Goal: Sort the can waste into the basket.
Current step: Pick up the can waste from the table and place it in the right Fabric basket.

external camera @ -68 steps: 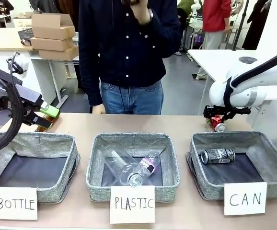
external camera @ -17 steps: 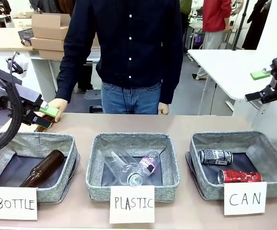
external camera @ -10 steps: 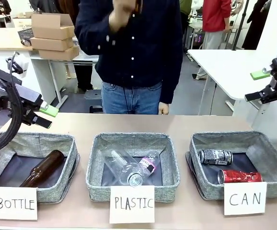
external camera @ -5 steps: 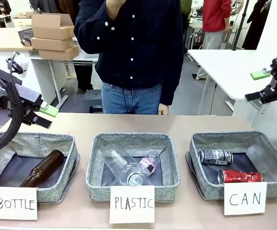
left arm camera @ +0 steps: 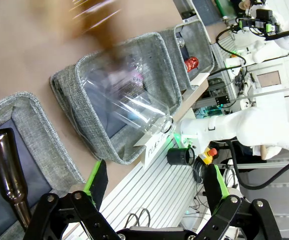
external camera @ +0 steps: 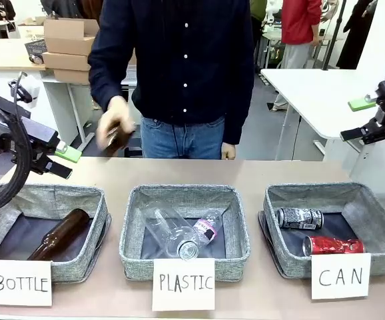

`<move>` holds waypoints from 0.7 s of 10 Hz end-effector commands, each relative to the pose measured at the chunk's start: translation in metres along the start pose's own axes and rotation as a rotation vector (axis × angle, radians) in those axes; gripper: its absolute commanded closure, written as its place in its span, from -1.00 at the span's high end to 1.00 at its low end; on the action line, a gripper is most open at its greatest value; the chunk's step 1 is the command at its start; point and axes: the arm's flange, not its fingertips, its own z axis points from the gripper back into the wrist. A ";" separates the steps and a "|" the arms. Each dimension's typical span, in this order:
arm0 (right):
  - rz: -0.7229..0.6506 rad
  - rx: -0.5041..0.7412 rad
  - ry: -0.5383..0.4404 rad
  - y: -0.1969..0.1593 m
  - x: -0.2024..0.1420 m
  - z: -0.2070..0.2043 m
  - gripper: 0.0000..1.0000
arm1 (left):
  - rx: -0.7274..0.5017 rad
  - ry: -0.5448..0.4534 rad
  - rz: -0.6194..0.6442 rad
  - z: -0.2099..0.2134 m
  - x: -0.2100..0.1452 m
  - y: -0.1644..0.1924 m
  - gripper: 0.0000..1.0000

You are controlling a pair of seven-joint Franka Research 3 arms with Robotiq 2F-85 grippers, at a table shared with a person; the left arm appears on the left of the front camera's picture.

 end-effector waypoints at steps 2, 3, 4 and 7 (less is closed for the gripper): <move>0.013 -0.001 0.015 0.001 0.000 0.004 1.00 | 0.001 0.002 -0.019 0.001 -0.001 0.002 1.00; 0.013 -0.001 0.015 0.001 0.000 0.004 1.00 | 0.001 0.002 -0.019 0.001 -0.001 0.002 1.00; 0.013 -0.001 0.015 0.001 0.000 0.004 1.00 | 0.001 0.002 -0.019 0.001 -0.001 0.002 1.00; 0.013 -0.001 0.015 0.001 0.000 0.004 1.00 | 0.001 0.002 -0.019 0.001 -0.001 0.002 1.00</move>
